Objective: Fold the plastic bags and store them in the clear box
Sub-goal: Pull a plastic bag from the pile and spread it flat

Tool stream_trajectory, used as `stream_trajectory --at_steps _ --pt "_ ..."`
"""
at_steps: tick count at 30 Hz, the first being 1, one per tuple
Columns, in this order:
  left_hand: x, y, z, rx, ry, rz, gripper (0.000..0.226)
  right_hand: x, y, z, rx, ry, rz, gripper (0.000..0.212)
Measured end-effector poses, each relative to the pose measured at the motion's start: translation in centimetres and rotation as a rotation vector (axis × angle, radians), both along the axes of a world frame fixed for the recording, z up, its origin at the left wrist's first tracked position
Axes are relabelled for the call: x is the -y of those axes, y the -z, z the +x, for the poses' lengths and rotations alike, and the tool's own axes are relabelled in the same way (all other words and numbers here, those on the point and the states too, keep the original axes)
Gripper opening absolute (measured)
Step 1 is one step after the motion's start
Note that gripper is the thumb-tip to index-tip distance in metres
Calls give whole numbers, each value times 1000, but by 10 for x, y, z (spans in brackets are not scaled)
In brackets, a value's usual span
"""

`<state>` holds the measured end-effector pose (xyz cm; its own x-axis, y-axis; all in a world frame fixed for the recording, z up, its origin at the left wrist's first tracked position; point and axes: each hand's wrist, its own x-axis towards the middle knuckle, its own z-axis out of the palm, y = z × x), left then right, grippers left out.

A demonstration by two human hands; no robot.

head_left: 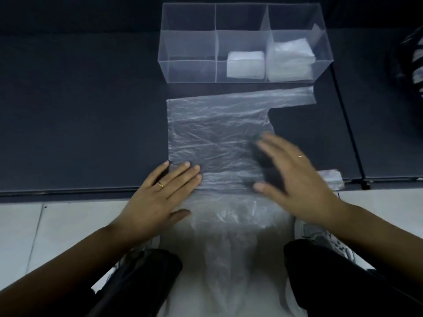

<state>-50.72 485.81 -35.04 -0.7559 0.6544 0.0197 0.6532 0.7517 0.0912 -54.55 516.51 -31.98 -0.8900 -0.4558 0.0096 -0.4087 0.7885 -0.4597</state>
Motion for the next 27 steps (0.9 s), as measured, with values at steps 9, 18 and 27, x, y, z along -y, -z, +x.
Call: stream_trajectory --at_steps 9,18,27 --pt "-12 -33 2 65 -146 385 32 68 6 9 -133 -260 27 34" --pt "31 -86 -27 886 -462 735 26 -38 -55 -6 292 167 -95 13" --pt "43 -59 -96 845 -912 968 20 -60 -30 -92 426 490 -373 19"
